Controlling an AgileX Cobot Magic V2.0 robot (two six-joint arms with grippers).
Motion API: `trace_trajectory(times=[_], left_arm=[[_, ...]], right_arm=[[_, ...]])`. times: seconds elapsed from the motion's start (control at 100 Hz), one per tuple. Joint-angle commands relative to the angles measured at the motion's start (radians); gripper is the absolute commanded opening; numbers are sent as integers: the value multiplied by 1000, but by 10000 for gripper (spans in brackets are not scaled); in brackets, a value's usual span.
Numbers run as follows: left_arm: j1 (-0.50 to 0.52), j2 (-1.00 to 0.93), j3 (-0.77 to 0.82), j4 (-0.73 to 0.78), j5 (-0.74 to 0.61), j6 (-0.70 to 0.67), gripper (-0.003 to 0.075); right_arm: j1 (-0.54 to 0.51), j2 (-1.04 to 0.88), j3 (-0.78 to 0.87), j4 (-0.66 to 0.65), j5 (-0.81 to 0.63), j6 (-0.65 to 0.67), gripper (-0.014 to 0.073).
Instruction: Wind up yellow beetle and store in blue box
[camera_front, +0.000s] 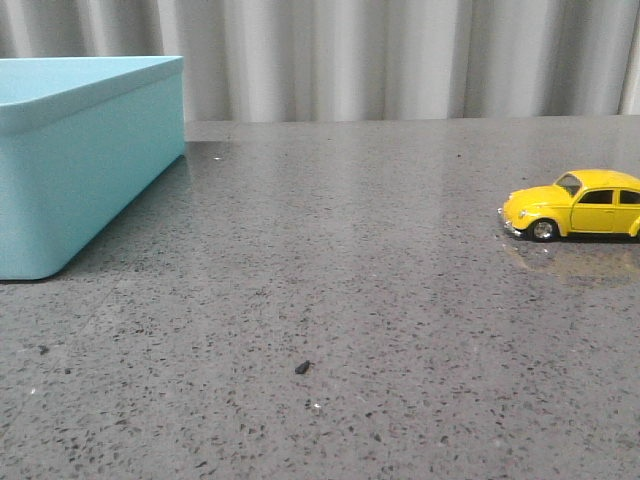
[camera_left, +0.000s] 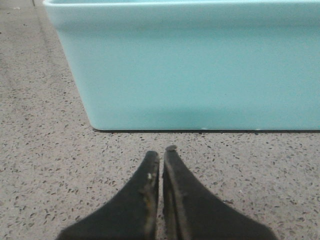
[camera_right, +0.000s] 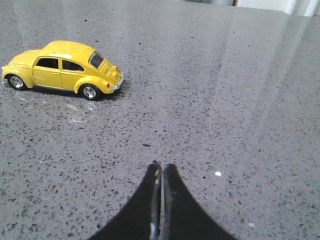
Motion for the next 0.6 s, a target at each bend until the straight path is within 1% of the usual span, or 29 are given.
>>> trace_trajectory(times=[0.0,0.42,0.53,0.59], left_arm=[[-6,-31,27,6,-56,-6,-21],[-6,-31,27,6,-71,-6,-21],[-6,-31,27,6,-93,-6,-21],[-6,-31,27,4,-126,-6,-21]], right_arm=[[-5,-21,23,-10,-18,-2,-69],[-5,-21,23,-16,-28,-2,-69],[-5,-21,23,-16,-48,-2,-69],[-5,-21,23,-16,-60,-2,-69]])
